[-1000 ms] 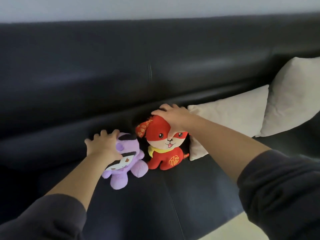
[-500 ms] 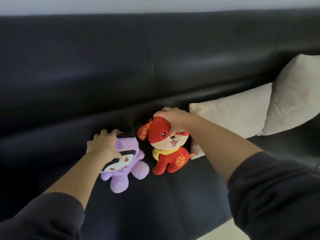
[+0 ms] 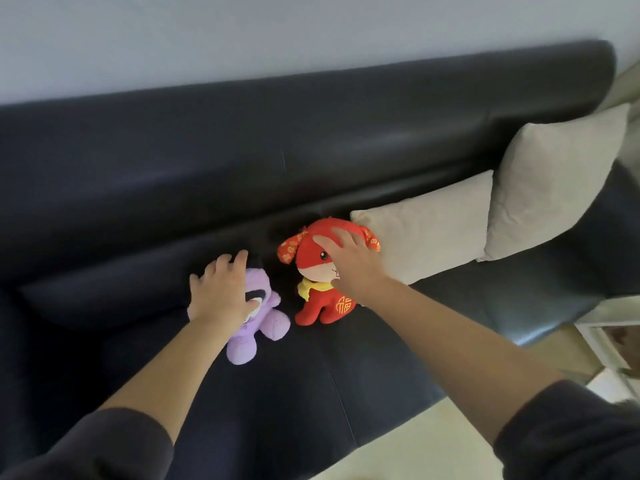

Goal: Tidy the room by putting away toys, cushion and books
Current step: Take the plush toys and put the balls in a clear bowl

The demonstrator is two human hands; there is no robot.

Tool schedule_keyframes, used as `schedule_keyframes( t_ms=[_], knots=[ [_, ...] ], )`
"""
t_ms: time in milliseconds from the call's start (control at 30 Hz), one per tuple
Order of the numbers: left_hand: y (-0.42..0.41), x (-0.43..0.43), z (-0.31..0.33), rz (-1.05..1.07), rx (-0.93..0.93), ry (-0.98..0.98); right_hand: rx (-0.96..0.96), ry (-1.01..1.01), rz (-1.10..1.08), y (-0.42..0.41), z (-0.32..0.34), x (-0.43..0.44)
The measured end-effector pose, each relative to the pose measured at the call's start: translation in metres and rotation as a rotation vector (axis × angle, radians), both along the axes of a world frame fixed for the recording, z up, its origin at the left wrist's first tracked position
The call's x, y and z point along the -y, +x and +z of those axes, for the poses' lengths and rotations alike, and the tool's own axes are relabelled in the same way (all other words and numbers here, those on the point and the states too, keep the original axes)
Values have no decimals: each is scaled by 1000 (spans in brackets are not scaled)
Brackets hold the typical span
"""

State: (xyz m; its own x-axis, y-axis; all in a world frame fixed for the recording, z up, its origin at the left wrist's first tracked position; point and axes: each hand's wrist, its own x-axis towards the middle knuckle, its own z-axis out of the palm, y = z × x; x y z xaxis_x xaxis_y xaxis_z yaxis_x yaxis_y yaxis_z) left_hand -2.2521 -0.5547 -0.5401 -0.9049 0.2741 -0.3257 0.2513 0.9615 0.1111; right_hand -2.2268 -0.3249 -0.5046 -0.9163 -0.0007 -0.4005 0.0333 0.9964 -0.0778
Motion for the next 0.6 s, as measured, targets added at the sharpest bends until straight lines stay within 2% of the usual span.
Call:
schedule_keyframes(
  t_ms=[167,267,367,500,600],
  knots=[
    [48,-21,74,-20,-28,142,-91,-183,-143,68,69,-6],
    [80,-39,122,38,-51,282,-157,-201,-160,104,110,-14],
    [105,-54,147,-9,-83,380,-208,-211,-161,139,149,-25],
    [110,-77,143,-98,-64,286,-193,-155,-99,168,173,-38],
    [99,-92,132,-118,-52,224,-192,-149,-71,170,166,-43]
  ],
)
